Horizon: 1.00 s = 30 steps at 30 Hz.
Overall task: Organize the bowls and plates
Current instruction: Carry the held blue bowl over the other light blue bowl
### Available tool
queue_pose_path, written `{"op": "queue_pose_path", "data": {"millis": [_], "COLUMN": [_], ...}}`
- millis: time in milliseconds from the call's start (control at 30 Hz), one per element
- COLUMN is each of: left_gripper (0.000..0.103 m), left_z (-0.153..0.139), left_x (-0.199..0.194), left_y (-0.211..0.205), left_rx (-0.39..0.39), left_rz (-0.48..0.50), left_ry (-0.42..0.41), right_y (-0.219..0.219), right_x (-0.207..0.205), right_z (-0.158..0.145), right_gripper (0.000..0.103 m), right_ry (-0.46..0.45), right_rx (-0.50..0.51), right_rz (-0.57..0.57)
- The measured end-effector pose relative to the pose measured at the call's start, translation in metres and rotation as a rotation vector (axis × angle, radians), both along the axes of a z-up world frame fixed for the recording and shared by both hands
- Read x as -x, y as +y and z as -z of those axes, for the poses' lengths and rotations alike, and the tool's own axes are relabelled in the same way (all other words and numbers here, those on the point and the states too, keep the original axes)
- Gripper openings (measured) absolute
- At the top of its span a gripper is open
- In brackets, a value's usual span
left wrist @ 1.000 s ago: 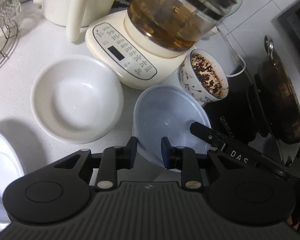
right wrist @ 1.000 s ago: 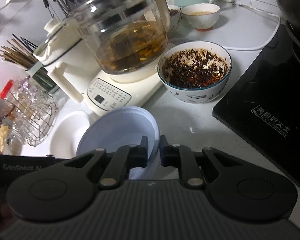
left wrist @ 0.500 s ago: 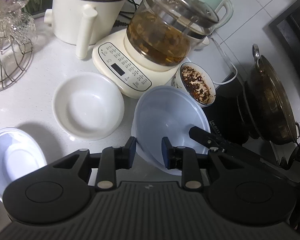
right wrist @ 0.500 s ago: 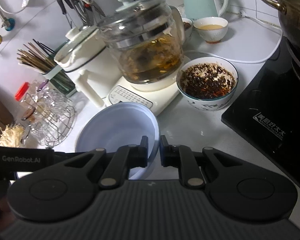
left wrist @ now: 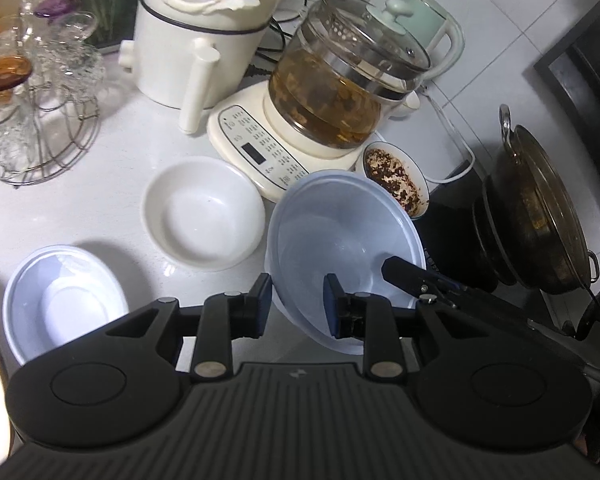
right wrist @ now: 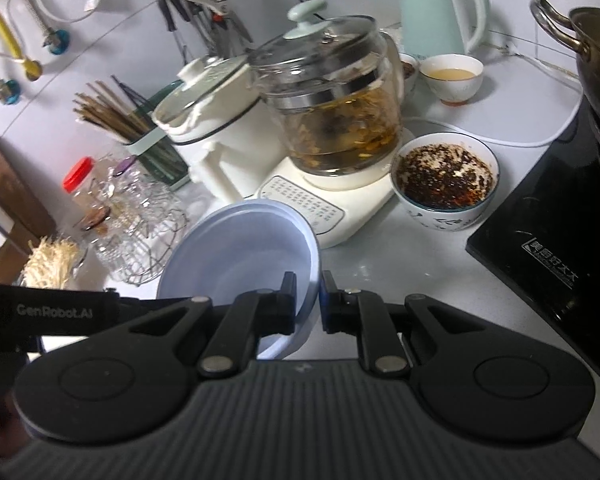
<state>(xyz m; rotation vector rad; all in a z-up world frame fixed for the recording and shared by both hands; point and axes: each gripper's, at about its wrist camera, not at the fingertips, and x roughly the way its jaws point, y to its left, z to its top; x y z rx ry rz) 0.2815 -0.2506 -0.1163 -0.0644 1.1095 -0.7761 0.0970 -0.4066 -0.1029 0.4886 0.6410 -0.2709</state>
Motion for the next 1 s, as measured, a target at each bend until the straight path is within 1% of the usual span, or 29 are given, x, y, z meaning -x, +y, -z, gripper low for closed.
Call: {"op": "queue_pose_path", "data": {"millis": [300,533,767,867,933,1000], "left_gripper": [0.031,0.031,0.031,0.031,0.031,0.031], "left_z": [-0.002,-0.001,-0.006,-0.014,-0.018,-0.019], "left_x": [0.023,0.033,0.022,0.015,0.009,0.003], "left_y": [0.031,0.049,0.064,0.074,0.083,0.092], "left_rx": [-0.021,-0.033,-0.006,0.008,0.020,0.038], "left_rz": [-0.087,-0.122,-0.158,-0.170,-0.190,-0.221], "left_ry": [-0.006,-0.004,-0.005,-0.029,-0.037,-0.025], "right_y": [0.023,0.036,0.044,0.047,0.050,0.058], "right_x": [0.009,0.010,-0.008,-0.017,-0.025,-0.033], "right_z": [-0.001,0.000,-0.009,-0.018,-0.023,-0.027], "right_gripper": [0.014,0.014,0.014,0.014,0.014,0.014], "right_ry": [-0.014,-0.011,-0.022,-0.044,-0.053,-0.056], "right_rx": [0.000,0.000,0.025,0.003,-0.003,0.009], "right_rz": [-0.091,-0.142,-0.197,-0.208,-0.220,-0.238]}}
